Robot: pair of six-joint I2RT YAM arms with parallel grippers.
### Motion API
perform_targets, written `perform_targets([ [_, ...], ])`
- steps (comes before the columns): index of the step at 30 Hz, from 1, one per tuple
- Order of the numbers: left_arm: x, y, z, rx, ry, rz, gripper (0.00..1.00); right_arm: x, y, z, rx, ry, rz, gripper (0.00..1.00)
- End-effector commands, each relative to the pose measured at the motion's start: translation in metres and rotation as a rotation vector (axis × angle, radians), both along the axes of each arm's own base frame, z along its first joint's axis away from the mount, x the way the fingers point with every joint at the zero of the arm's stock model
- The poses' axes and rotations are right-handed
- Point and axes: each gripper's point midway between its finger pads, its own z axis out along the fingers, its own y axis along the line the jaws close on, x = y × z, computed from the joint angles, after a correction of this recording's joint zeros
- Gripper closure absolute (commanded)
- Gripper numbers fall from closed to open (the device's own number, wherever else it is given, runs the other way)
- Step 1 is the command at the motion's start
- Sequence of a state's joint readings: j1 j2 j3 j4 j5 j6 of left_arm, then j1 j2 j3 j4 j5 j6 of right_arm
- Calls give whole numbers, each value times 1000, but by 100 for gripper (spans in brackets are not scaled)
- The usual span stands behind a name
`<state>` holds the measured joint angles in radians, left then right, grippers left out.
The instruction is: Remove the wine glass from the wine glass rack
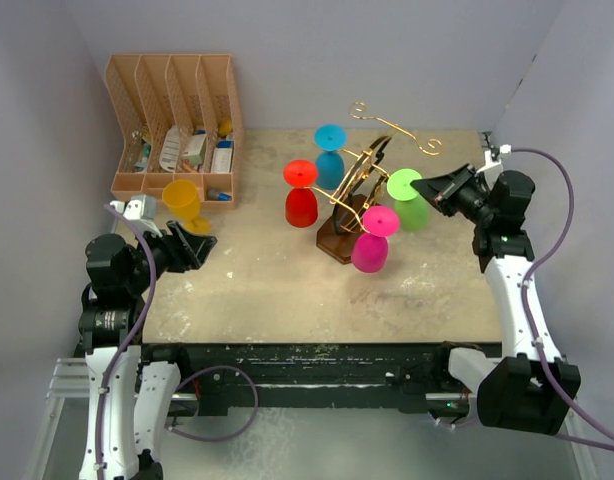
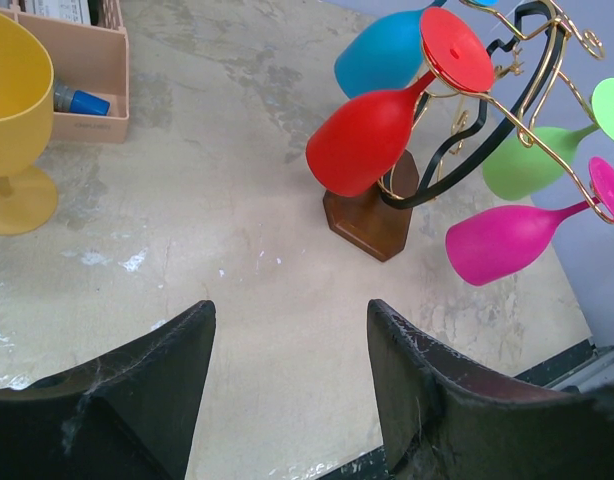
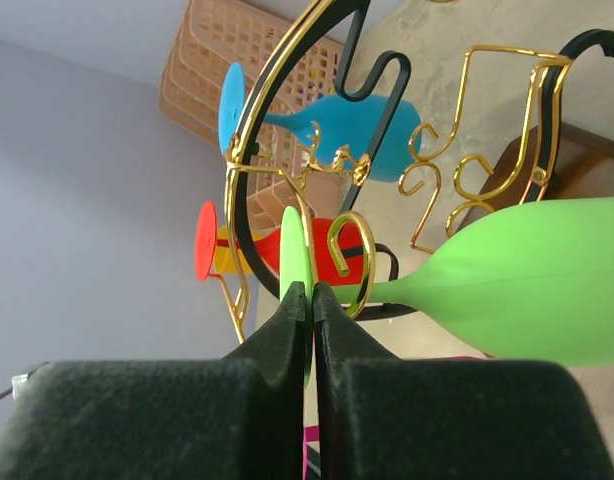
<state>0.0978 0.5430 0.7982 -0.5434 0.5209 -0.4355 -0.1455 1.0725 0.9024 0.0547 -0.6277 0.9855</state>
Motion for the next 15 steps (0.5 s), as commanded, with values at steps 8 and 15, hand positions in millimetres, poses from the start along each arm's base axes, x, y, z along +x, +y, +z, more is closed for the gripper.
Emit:
perform_targets([
  [8, 4, -2, 7, -6, -35, -9, 34, 9, 15, 38, 44, -154, 120, 100],
  [15, 4, -2, 6, -7, -32, -9, 34, 22, 20, 51, 119, -202, 168, 100],
])
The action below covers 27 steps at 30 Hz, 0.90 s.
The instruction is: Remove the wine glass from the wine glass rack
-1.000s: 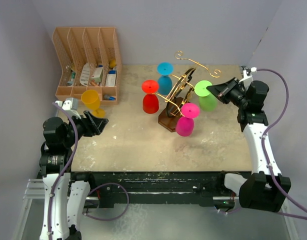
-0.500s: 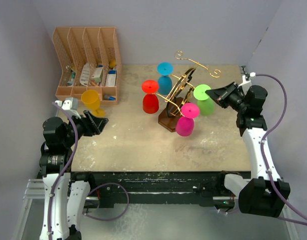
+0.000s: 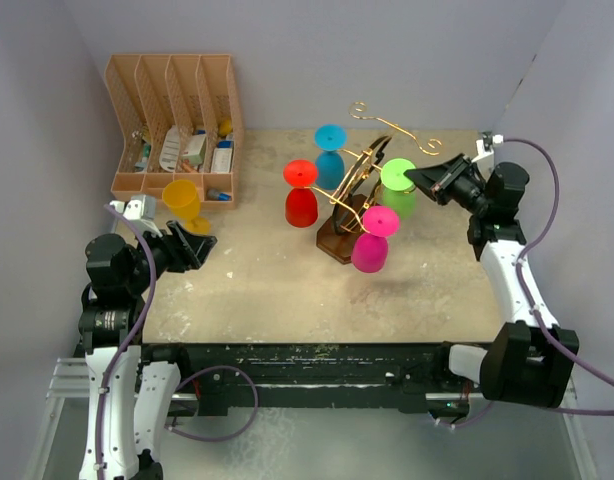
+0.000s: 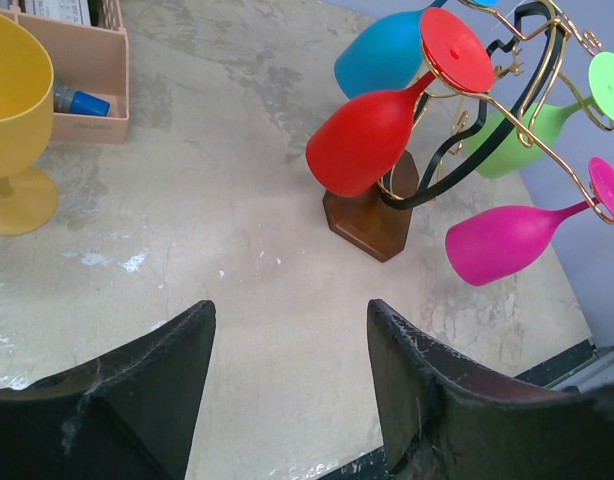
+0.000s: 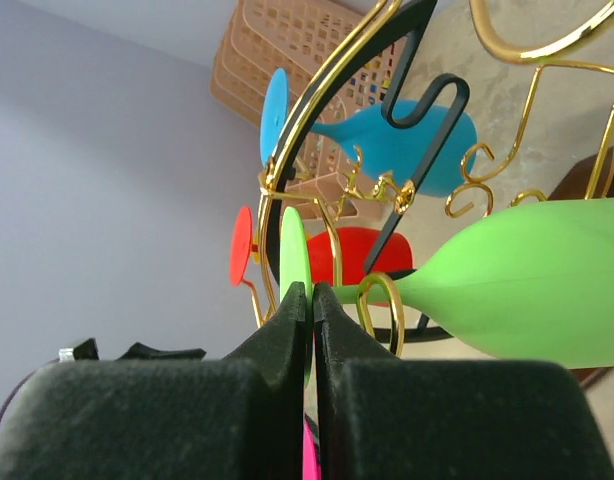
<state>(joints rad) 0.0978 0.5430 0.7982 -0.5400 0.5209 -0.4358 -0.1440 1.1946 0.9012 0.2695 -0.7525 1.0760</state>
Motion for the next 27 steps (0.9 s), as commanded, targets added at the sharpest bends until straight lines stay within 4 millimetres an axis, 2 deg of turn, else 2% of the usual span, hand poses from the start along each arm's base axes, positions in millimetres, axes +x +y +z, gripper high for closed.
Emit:
perform_targets([
  [1, 4, -1, 5, -6, -29, -9, 34, 5, 6, 48, 47, -164, 51, 100],
  [5, 4, -1, 5, -6, -26, -9, 34, 9, 7, 64, 80, -213, 61, 100],
  [10, 4, -1, 4, -6, -25, -8, 34, 5, 8, 98, 99, -313, 68, 100],
  [11, 4, -1, 4, -6, -24, -8, 34, 3, 9, 102, 102, -324, 73, 100],
  [13, 5, -1, 4, -7, -21, -7, 34, -5, 11, 128, 91, -389, 86, 100],
  [16, 5, -1, 4, -8, -22, -8, 34, -19, 13, 153, 69, -455, 96, 100],
  [19, 5, -1, 4, -8, -22, -7, 34, -41, 19, 182, 28, -551, 119, 100],
  [23, 5, -1, 4, -8, -22, -7, 34, -79, 45, 221, -116, -747, 181, 100],
  [25, 5, -1, 4, -8, -22, -8, 34, -104, 77, 237, -227, -851, 240, 100],
  [27, 6, -2, 3, -12, -16, -13, 34, -126, 103, 238, -341, -889, 282, 100],
])
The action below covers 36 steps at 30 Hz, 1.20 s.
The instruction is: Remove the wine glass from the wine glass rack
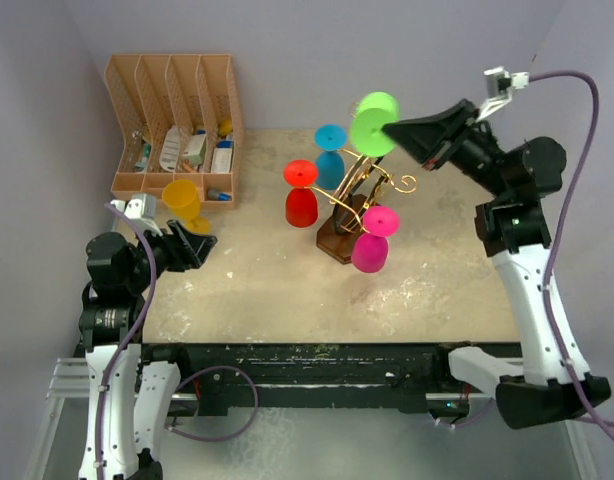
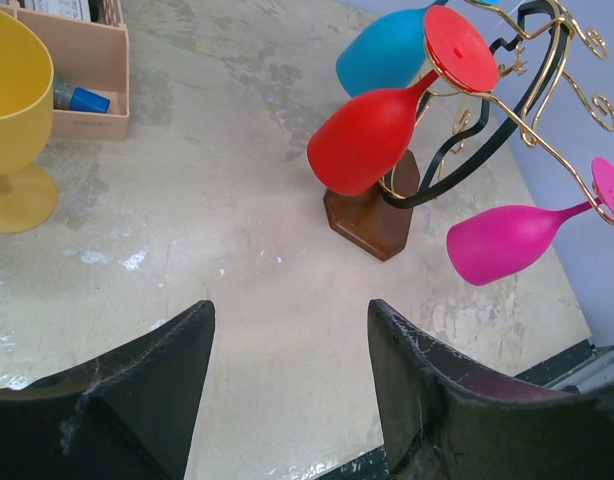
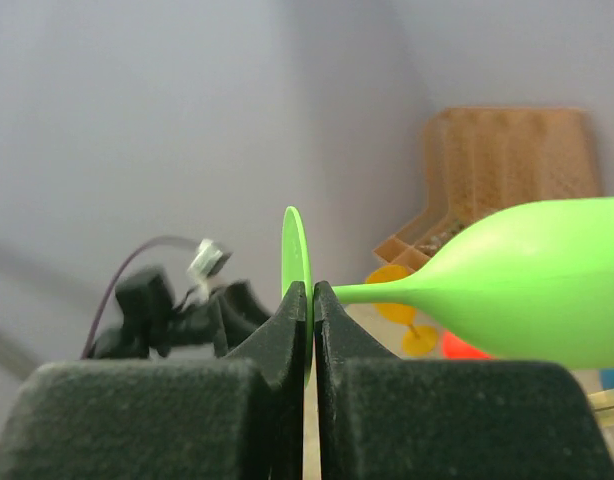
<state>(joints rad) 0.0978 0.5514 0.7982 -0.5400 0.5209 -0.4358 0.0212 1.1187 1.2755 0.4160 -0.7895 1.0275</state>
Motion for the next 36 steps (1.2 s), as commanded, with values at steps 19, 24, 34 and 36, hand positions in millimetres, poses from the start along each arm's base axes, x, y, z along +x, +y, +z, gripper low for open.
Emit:
perform_targets([
  [19, 6, 1, 88, -132, 140, 81, 31, -141, 116, -103, -1089, -715, -360, 100],
  [24, 0, -13, 102, -211, 154, 16, 31, -162, 118, -131, -1175, -899, -508, 100],
  [34, -23, -46, 89, -394, 251, -157, 32, -190, 154, -190, -1446, -1358, -531, 100],
  [36, -27, -49, 90, -406, 264, -179, 32, -193, 164, -202, -1482, -1409, -518, 100],
])
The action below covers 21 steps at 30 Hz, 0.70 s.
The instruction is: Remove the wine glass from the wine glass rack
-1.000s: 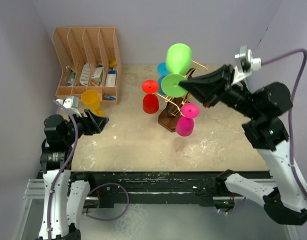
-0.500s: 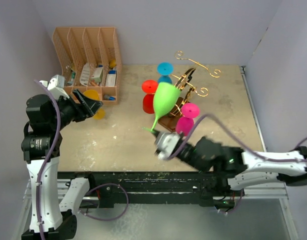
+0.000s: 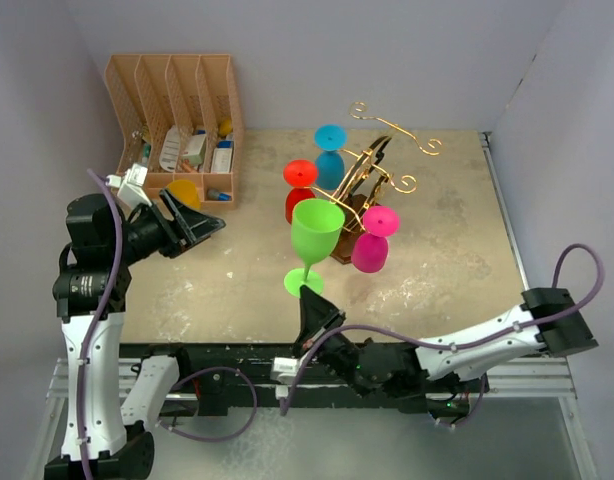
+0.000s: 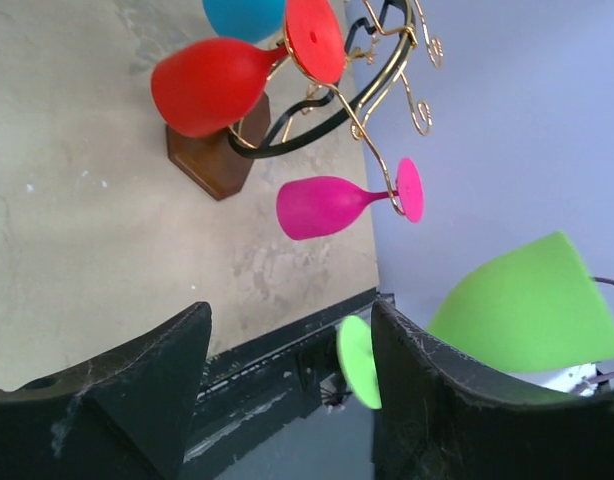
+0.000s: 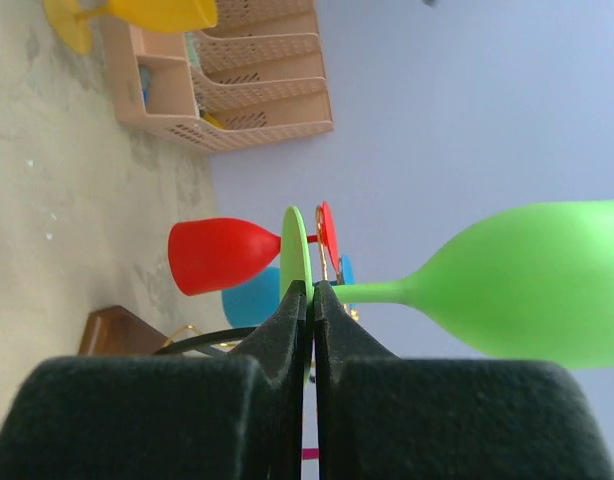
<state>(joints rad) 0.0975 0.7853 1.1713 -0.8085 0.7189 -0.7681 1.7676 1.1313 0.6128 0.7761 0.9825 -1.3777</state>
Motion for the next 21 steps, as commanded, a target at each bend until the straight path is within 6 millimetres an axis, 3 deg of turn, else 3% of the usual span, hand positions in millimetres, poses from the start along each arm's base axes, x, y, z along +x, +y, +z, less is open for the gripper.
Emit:
perform_targets([
  [1, -13, -15, 19, -82, -34, -93, 32, -3, 8, 1, -58, -135, -23, 100],
  [10, -25, -28, 56, -130, -56, -166, 34, -10, 34, -21, -131, -164, -5, 100],
  [21, -37, -24, 37, -3, -10, -150, 35, -8, 58, -51, -210, -177, -38, 100],
])
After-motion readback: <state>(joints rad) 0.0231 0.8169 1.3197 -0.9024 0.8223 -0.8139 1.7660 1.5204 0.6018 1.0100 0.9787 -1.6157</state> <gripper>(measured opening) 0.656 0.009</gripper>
